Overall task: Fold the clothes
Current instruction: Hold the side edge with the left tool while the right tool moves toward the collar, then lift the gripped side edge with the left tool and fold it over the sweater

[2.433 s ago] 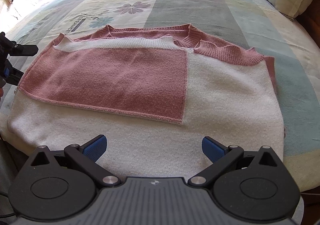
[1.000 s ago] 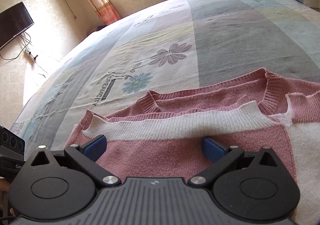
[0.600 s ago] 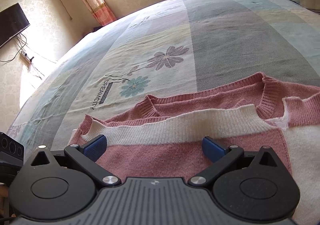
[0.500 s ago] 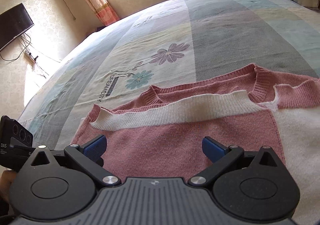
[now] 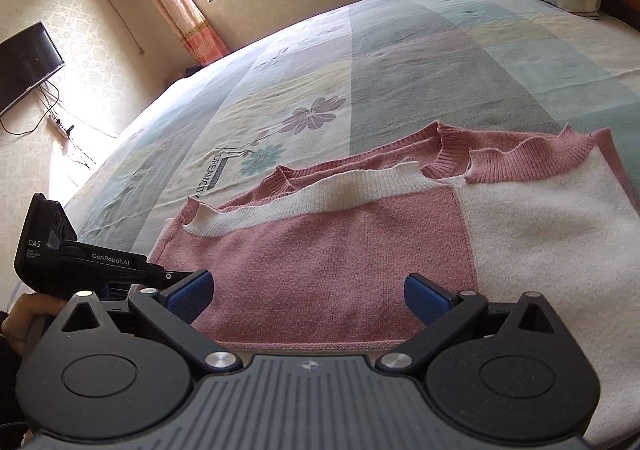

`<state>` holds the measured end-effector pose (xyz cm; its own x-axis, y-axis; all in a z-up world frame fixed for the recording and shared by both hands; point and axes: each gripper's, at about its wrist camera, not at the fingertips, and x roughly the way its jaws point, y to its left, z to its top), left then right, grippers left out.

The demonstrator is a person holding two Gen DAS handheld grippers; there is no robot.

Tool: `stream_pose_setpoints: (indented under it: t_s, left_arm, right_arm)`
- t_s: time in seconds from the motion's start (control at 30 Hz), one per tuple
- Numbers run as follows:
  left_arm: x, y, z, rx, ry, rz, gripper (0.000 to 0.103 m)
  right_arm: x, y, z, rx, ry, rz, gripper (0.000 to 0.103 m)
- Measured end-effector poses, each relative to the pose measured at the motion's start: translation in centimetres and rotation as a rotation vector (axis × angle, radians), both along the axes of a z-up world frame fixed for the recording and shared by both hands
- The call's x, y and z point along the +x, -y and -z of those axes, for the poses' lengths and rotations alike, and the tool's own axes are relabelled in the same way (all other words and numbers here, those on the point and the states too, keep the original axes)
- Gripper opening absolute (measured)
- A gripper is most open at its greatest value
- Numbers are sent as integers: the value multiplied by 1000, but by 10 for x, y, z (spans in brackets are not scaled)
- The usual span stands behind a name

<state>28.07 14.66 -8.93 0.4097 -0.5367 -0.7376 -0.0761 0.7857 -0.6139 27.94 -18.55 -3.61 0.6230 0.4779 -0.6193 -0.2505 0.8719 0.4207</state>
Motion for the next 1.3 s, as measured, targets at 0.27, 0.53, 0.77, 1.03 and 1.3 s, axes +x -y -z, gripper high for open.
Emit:
stream_pose_setpoints:
  t_s: [0.27,0.53,0.77,1.03,1.3]
  left_arm:
    - [12,-8,7,-71,-122,95,23]
    - [23,-26,37,-279,-150,53,24]
    - [18,-12,19,-160,-100,60,21]
    - [16,14,-15,-15,-86,56,17]
    - [8,31,-58,-10,-12,66,17]
  right_arm:
    - [-10,27,0,24,-2,33,103]
    - [0,31,16,42,-51,61,103]
    - [4,25,27,19,-88,62,103]
    - [-3,29,16,25,-36,53,103]
    - [-10,43,8,81,-11,55,103]
